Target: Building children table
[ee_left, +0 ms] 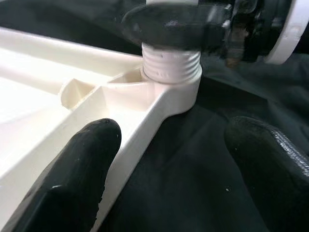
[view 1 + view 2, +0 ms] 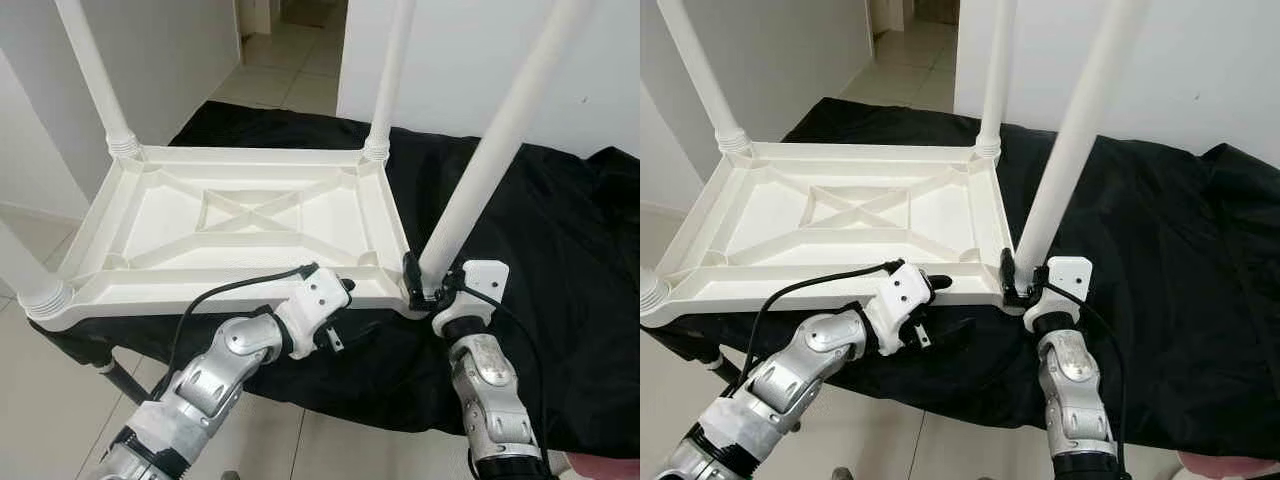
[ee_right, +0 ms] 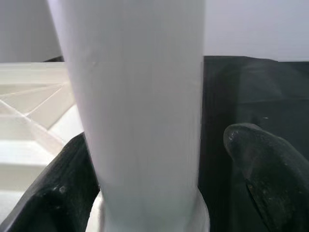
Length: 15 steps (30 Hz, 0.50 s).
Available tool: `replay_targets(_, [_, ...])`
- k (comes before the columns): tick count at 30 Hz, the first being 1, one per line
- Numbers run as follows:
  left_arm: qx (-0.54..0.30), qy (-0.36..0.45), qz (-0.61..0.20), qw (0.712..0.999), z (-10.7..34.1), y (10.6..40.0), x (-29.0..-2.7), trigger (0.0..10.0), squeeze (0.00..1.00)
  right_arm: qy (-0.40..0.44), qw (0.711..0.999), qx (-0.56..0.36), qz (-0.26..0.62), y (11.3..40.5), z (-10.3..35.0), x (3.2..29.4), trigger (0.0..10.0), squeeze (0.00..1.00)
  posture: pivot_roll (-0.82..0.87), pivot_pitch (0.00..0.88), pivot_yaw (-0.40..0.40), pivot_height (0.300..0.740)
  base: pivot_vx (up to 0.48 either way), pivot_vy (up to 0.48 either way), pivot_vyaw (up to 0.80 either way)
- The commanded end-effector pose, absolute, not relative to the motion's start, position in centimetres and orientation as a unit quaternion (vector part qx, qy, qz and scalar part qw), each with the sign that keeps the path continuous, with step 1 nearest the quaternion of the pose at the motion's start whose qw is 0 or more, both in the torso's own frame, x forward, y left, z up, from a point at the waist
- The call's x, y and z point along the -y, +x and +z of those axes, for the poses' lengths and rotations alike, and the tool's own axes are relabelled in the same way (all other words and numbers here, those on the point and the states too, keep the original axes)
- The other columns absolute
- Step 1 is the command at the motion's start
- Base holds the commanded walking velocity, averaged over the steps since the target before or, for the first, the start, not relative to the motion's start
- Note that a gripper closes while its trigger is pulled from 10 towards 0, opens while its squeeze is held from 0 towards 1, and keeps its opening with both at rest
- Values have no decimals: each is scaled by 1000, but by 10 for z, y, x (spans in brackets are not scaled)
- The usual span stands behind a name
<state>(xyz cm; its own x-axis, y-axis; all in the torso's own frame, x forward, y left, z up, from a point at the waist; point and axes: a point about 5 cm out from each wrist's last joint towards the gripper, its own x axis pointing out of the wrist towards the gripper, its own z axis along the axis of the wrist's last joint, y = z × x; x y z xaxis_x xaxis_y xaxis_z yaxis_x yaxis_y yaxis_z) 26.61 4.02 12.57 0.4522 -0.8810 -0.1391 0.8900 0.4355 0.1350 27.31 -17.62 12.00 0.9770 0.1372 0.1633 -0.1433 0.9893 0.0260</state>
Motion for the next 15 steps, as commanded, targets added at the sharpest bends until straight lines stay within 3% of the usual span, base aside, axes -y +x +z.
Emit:
replay_targets(1, [-32,91,-537,838,127,267,-40,10000,0,20,992,86,85,274,120,180,10000,0,-57,0,-22,740,0,0,0])
replay_targets(15, [-32,89,-534,840,135,277,-40,10000,0,-26,969,81,231,289,124,188,10000,0,-49,0,-30,740,0,0,0])
